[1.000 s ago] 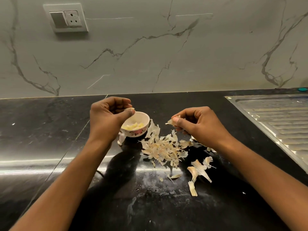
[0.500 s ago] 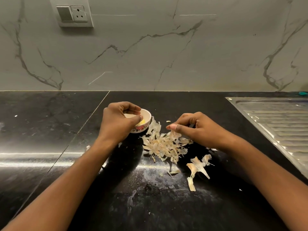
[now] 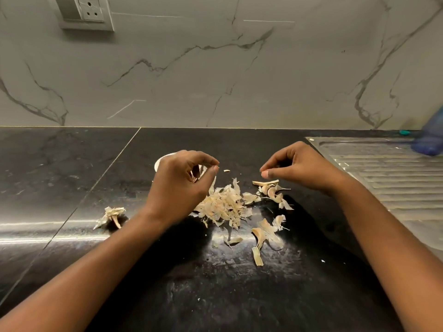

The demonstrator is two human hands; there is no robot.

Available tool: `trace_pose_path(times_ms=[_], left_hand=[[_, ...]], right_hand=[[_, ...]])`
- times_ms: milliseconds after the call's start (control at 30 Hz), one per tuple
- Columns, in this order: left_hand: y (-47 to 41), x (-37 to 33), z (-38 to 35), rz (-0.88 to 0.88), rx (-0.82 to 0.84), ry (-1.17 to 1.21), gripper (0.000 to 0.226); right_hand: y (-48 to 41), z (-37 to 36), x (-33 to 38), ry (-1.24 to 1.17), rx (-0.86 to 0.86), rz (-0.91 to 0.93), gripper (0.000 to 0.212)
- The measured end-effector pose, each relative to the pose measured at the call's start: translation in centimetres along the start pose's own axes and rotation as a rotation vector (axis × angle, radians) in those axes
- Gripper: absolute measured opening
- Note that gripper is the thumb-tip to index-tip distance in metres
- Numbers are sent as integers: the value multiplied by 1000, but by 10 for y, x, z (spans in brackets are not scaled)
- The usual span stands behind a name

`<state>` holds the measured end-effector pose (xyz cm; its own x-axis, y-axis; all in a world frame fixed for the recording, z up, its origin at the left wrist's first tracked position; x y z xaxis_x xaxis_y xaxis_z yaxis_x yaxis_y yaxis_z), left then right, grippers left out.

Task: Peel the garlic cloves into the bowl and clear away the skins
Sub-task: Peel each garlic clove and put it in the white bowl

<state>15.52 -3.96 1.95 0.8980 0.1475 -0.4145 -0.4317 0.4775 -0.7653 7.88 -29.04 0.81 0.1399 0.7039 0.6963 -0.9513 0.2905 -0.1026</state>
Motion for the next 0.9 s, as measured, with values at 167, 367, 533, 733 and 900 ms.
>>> trace_pose_path(times_ms=[167,367,533,733,900], left_hand=[[3,-8,-12,-50,73,34,5],[9,-6,-26,17,140,126,10],[12,0,-35,70,174,157,8],[11,8,-33,178,119,275,8],[10,2,-34,196,113,355,25]], right_hand=[[-7,-13,-9,141,-14,-10,6],[-12,-25,-16,326,-20,-83,14],[-13,-30,-13,280,-4,-66,4],[-5,-27,10,-259,17,3,10],[1,-43,25,-546,97,-3,21]])
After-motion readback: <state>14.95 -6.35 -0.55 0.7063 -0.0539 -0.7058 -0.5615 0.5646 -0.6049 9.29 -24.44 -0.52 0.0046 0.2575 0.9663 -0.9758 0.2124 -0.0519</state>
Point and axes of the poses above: each hand's wrist, its own y-axis away from the middle knuckle, its own z-axis out of the back of the hand, x = y × z, the point moved 8 cm from there along -y, towards the middle knuckle, and after that the axes turned 6 degrees about -z, right-handed, at the moved point
